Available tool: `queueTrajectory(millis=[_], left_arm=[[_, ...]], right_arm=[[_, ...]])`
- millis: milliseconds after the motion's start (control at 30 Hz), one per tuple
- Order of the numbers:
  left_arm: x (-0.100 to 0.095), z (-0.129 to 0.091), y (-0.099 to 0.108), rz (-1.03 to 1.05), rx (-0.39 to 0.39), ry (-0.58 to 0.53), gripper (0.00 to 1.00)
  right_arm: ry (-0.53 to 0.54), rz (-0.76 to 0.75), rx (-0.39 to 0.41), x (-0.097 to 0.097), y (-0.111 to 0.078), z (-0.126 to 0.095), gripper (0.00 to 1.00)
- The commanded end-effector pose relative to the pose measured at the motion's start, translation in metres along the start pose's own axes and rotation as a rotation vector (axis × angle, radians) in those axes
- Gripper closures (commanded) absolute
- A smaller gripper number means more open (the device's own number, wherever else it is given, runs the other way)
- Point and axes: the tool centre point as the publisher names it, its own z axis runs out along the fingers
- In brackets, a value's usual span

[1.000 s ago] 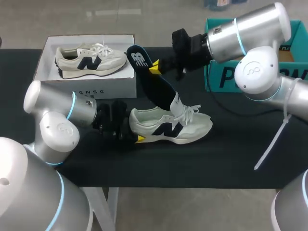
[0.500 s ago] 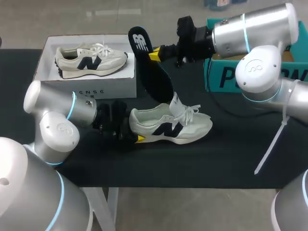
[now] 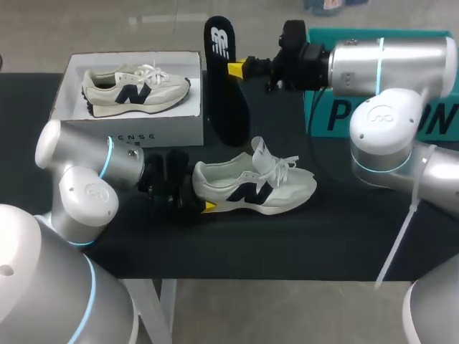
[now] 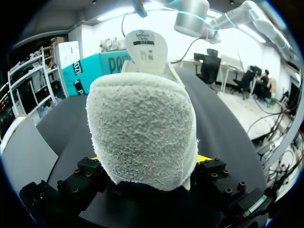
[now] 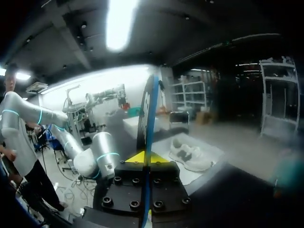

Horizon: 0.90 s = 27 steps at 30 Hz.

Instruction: Take the shoe out of the shoebox, open the shoe tongue, remove and reinsert the insole, then place the shoe into the shoebox

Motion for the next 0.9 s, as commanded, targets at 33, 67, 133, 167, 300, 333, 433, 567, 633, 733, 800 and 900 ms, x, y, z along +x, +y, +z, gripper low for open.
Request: queueTrajectory(millis=[33, 67, 133, 167, 300, 333, 433, 567, 633, 733, 800, 900], left_arm=[[0.000, 0.004, 0.003, 0.000, 0.002, -0.002, 1.00], [0.000, 0.004, 0.003, 0.000, 0.002, -0.002, 1.00], [0.000, 0.004, 0.003, 0.000, 0.002, -0.002, 1.00], [0.000, 0.004, 0.003, 0.000, 0.002, -0.002, 1.00], [0.000, 0.004, 0.003, 0.000, 0.002, -0.002, 1.00], [0.000, 0.004, 0.003, 0.000, 0.002, -0.002, 1.00], [0.000, 0.004, 0.003, 0.000, 0.002, -0.002, 1.00], [0.000, 0.004, 0.003, 0.000, 0.002, -0.002, 1.00], [0.000, 0.004, 0.003, 0.000, 0.002, -0.002, 1.00], [0.000, 0.004, 0.003, 0.000, 0.002, -0.002, 1.00], [0.000, 0.004, 0.003, 0.000, 0.002, -0.002, 1.00], [0.000, 0.004, 0.003, 0.000, 0.002, -0.002, 1.00]], right_arm=[[0.022, 0.086, -0.006, 0.015, 0.007, -0.009, 1.00], [0.034, 0.105, -0.001, 0.019, 0.010, -0.012, 1.00], [0.060, 0.117, 0.012, 0.031, 0.017, -0.019, 1.00], [0.070, 0.127, 0.016, 0.036, 0.020, -0.023, 1.00], [0.086, 0.179, 0.037, 0.049, 0.034, -0.040, 1.00], [0.086, 0.179, 0.037, 0.049, 0.034, -0.040, 1.00], [0.086, 0.179, 0.037, 0.049, 0.034, -0.040, 1.00], [0.086, 0.179, 0.037, 0.049, 0.034, -0.040, 1.00], [0.086, 0.179, 0.037, 0.049, 0.034, -0.040, 1.00], [0.086, 0.179, 0.037, 0.049, 0.034, -0.040, 1.00], [0.086, 0.179, 0.037, 0.049, 0.034, -0.040, 1.00], [0.093, 0.181, 0.051, 0.053, 0.035, -0.046, 1.00]])
